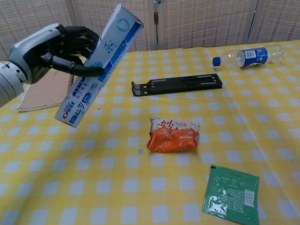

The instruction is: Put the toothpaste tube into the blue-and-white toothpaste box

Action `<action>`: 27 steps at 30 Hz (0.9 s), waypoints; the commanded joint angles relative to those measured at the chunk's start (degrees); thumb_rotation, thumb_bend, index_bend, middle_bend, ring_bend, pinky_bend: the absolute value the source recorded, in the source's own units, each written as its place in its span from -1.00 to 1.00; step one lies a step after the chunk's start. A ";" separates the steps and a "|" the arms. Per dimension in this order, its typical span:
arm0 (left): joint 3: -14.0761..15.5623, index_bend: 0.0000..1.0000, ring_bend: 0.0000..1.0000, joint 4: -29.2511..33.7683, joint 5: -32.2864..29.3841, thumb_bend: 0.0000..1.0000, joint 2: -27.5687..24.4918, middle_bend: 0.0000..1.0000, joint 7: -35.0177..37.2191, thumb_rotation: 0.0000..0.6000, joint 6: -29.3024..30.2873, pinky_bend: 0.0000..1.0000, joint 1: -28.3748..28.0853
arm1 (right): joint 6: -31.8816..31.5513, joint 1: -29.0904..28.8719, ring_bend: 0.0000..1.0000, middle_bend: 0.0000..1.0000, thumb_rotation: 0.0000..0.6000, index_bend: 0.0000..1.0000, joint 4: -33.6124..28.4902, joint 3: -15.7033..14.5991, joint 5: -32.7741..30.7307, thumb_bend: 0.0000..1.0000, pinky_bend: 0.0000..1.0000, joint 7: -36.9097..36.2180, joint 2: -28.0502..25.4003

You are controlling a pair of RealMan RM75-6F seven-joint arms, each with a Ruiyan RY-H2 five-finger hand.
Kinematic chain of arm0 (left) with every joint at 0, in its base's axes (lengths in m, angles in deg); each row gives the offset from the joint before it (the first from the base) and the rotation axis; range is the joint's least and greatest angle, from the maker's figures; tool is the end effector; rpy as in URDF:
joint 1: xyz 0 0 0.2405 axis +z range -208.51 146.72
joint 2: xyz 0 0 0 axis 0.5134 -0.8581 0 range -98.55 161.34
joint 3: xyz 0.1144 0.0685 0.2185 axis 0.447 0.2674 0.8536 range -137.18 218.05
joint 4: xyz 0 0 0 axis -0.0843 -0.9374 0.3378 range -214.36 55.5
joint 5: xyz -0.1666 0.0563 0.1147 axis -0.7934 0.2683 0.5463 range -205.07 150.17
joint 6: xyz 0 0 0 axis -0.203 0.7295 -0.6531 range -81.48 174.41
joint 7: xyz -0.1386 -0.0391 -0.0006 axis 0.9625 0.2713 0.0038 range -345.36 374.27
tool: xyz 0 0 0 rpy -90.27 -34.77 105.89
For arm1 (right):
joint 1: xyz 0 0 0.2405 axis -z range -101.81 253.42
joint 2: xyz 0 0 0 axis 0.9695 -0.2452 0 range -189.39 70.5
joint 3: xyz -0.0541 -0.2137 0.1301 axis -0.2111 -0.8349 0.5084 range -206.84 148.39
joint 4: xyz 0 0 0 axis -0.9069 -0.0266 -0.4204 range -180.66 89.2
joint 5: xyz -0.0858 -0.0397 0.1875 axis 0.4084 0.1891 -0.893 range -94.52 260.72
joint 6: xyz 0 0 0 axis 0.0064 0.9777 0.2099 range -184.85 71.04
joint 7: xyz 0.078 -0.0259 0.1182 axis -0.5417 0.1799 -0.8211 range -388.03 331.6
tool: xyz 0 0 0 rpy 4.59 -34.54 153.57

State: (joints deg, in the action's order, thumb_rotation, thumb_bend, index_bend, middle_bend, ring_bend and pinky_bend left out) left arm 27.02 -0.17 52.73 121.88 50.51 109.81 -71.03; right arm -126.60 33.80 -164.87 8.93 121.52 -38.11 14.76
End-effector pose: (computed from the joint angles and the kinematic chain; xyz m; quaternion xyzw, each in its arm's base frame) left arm -0.1305 0.3521 0.0087 -0.5381 -0.5565 -0.6035 0.1911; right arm -0.0332 -0.3501 0.1399 0.3527 -0.6230 0.6662 0.2090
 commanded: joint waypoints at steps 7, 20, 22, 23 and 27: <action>-0.32 -0.07 -0.04 0.32 -1.52 -0.70 0.22 0.09 0.63 1.00 -3.00 0.32 -0.98 | 0.80 -2.82 0.32 0.24 1.00 0.56 0.23 0.02 -0.53 -0.20 0.58 0.71 2.01; -1.55 -0.07 -0.04 1.53 -2.90 -0.70 -0.83 0.09 0.75 1.00 -3.51 0.32 -0.87 | 0.40 -4.77 0.32 0.24 1.00 0.56 1.75 -0.37 -0.39 -0.20 0.58 1.38 4.16; -1.38 -0.07 -0.04 1.39 -2.67 -0.70 -1.00 0.09 0.91 1.00 -3.47 0.32 -0.75 | 0.30 -4.62 0.32 0.24 1.00 0.56 1.64 -0.21 -0.25 -0.20 0.58 1.33 3.91; -1.27 -0.07 -0.04 1.30 -2.58 -0.70 -1.10 0.09 1.15 1.00 -3.47 0.32 -0.65 | 0.20 -4.47 0.32 0.24 1.00 0.56 1.56 -0.09 -0.17 -0.20 0.58 1.20 3.73; -1.00 -0.07 -0.04 0.88 -2.41 -0.70 -1.27 0.09 1.61 1.00 -3.53 0.32 -0.42 | 0.37 -4.09 0.32 0.24 1.00 0.56 1.51 0.22 -0.20 -0.20 0.58 0.71 3.19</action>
State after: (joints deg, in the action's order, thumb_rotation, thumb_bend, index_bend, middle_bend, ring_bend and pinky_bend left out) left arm 26.01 0.71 50.31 120.62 52.10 106.28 -71.46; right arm -126.26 29.67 -163.37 9.13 121.33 -37.40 17.98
